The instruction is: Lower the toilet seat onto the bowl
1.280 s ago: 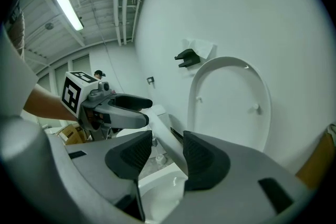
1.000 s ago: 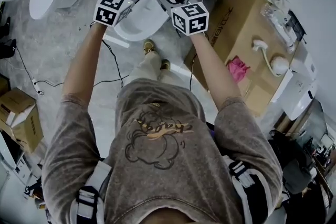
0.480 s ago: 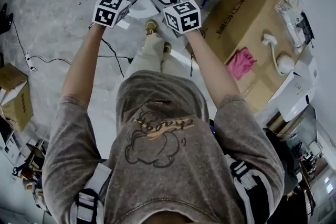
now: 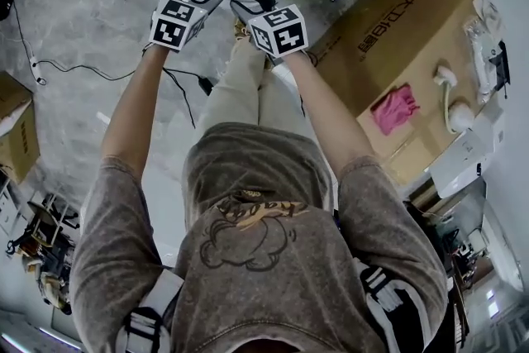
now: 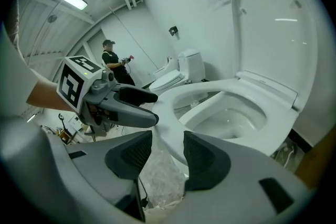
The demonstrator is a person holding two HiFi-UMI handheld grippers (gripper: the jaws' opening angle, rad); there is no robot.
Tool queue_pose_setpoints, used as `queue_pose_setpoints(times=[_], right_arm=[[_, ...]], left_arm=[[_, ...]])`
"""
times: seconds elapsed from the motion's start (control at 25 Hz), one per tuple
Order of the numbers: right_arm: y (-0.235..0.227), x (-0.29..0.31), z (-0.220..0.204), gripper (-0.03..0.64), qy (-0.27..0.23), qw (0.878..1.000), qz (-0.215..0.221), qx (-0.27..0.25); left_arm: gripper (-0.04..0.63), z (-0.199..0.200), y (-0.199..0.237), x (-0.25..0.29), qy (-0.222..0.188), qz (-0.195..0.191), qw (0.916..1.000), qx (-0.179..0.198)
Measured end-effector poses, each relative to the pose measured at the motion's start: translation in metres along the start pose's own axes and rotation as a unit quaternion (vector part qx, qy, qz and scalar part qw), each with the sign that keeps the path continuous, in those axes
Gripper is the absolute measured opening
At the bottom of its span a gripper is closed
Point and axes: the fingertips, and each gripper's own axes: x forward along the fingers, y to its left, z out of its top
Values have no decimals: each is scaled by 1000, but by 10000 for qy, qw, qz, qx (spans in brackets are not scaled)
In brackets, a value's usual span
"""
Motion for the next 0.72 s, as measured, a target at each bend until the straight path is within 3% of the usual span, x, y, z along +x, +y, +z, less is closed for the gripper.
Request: queue_pose_setpoints(times=[0.52, 0.72], right_arm=[[-26, 99, -97, 201, 772, 9967, 84, 243], [-42, 122, -118, 199, 877, 9958, 89, 255]], left_arm=[[347, -126, 17, 80, 586, -8, 9967, -564], [345, -149, 24, 107, 607, 105, 9955, -721]])
